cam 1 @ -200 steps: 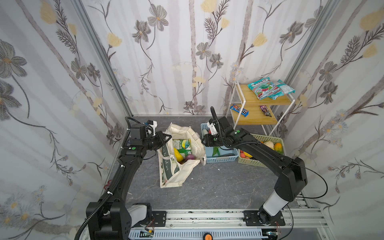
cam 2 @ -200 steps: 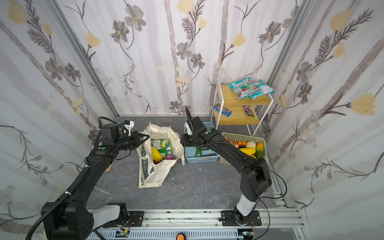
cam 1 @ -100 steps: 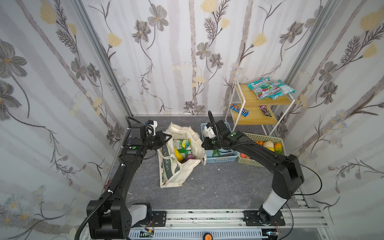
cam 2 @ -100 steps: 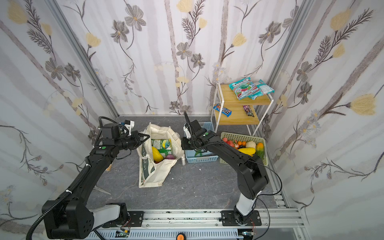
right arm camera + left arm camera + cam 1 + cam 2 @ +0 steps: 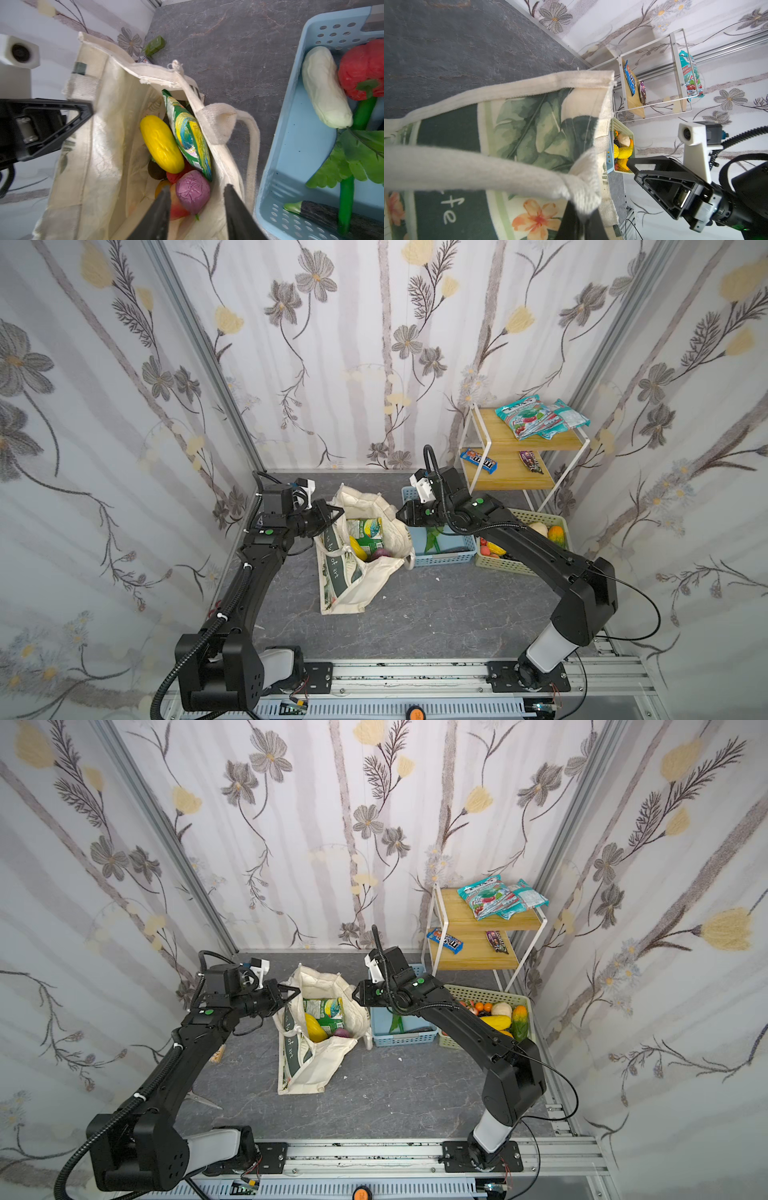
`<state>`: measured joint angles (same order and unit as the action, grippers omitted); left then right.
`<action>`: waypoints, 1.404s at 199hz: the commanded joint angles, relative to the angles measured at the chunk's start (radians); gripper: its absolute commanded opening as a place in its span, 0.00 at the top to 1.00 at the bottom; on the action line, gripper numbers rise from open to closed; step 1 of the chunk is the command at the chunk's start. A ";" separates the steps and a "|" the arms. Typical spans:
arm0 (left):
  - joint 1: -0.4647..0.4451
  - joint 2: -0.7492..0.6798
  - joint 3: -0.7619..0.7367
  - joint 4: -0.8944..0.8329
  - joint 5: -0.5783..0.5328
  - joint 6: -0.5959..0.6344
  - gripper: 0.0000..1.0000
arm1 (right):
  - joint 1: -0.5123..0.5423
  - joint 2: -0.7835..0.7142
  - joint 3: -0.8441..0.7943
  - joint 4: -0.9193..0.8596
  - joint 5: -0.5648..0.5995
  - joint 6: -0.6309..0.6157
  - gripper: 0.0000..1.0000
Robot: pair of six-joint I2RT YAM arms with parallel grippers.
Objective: Place the food into the grocery bag and tie it
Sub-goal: 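Move the right gripper to the bag's handle strap and close on it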
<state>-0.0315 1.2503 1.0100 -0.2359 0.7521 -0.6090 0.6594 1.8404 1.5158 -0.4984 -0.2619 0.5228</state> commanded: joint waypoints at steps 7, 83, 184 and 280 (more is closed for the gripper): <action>0.002 0.001 0.012 0.019 0.000 0.013 1.00 | -0.002 0.044 -0.027 -0.014 0.060 -0.027 0.39; 0.002 0.001 0.010 0.014 -0.003 0.017 1.00 | 0.024 0.070 -0.041 0.057 -0.027 -0.029 0.83; 0.002 0.042 0.024 0.033 -0.006 0.014 1.00 | 0.007 0.032 0.072 -0.069 0.042 -0.037 0.53; 0.002 0.031 0.013 0.025 -0.006 0.017 1.00 | 0.022 0.136 -0.005 0.036 -0.054 -0.093 0.85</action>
<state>-0.0307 1.2865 1.0245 -0.2356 0.7406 -0.6018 0.6689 1.9690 1.5105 -0.5312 -0.2409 0.4473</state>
